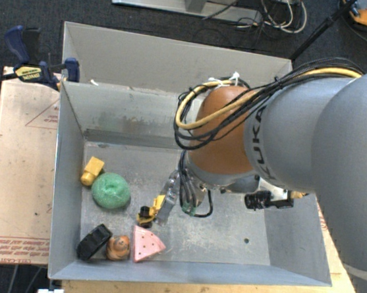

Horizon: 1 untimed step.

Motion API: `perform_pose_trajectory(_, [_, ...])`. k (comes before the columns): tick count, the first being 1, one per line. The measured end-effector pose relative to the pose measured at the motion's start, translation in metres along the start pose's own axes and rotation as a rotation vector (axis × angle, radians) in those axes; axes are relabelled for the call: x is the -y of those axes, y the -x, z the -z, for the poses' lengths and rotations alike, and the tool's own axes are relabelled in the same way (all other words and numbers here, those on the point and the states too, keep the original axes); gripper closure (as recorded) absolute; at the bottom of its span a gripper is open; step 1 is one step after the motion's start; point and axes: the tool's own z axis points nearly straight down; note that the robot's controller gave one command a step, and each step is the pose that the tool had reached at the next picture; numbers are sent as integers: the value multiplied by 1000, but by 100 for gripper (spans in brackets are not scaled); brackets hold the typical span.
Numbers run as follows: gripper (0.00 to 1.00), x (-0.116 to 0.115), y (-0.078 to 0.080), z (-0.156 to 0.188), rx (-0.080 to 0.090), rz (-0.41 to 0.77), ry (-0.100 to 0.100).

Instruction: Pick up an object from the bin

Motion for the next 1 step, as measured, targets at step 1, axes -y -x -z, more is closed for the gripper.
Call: perform_pose_trajectory(1, [100, -1, 1, 21, 5, 0, 4])
